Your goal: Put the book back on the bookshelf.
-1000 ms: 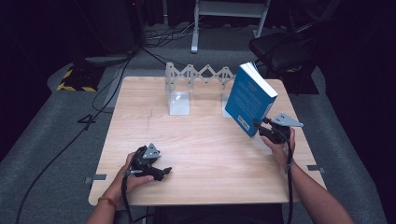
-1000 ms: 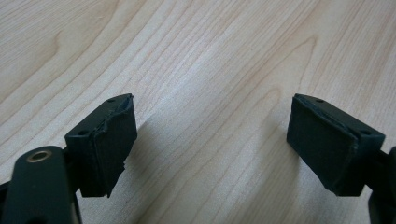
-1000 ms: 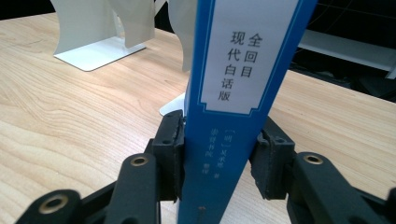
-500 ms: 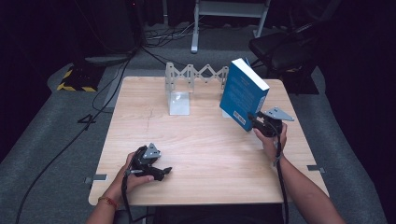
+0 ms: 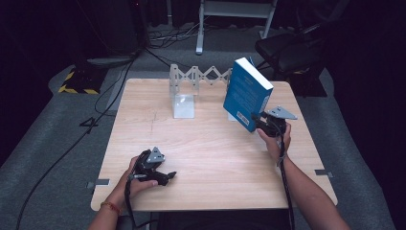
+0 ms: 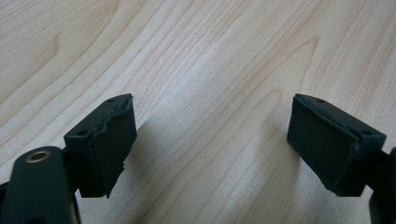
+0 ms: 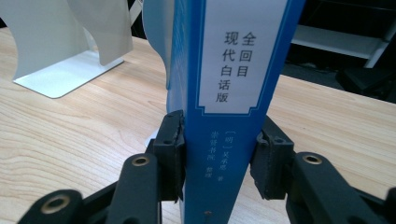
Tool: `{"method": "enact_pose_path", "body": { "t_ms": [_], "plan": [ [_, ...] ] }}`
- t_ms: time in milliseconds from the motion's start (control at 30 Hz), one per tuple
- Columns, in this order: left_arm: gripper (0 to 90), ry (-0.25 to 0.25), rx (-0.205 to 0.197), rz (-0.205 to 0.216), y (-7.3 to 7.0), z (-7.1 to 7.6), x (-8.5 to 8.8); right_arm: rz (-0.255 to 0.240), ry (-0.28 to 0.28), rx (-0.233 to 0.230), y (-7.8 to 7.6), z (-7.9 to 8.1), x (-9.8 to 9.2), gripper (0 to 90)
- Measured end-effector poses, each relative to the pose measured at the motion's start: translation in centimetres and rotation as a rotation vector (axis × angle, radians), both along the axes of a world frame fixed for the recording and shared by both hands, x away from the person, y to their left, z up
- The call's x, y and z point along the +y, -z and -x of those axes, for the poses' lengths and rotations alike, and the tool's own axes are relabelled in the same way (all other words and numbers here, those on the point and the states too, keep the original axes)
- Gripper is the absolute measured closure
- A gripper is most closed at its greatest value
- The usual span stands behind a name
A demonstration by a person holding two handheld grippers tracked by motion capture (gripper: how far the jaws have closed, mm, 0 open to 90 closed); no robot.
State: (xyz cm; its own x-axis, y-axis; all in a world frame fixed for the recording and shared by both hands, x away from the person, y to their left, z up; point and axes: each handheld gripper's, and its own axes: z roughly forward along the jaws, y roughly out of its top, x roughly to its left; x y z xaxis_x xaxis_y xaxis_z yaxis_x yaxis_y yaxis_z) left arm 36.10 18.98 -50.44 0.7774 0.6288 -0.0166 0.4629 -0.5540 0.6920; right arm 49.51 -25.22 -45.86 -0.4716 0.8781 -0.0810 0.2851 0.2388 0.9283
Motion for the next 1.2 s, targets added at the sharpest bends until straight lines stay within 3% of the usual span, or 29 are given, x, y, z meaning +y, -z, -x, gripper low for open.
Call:
{"method": "enact_pose_path", "body": {
  "t_ms": [167, 400, 533, 667, 833, 1100, 1200],
  "plan": [
    [16.1, 0.0, 0.0, -0.001, 0.0, 0.0, 0.0, 0.019, -0.018, 0.013, -0.2, 0.1, -0.3, 57.9],
    [16.1, -0.002, 0.001, 0.001, 0.0, 0.0, 0.0, 0.045, -0.062, 0.081, -1.0, 0.6, -1.5, 47.7],
    [16.1, -0.002, 0.001, 0.001, 0.0, 0.0, 0.0, 0.065, -0.078, 0.049, -1.9, 1.6, -2.0, 43.5],
    [16.1, -0.002, 0.001, 0.001, 0.0, 0.0, 0.0, 0.077, -0.11, 0.077, -2.6, 2.0, -2.4, 40.5],
    [16.1, -0.001, 0.0, 0.0, 0.0, 0.0, 0.0, 0.128, -0.149, 0.111, -3.6, 3.3, -3.2, 31.7],
    [16.1, -0.001, 0.0, 0.0, 0.0, 0.0, 0.0, 0.17, -0.211, 0.137, -4.1, 5.6, -4.5, 31.7],
    [16.1, -0.001, 0.0, -0.001, 0.0, 0.0, 0.0, 0.191, -0.21, 0.157, -4.0, 6.1, -5.0, 30.5]
  ]
}}
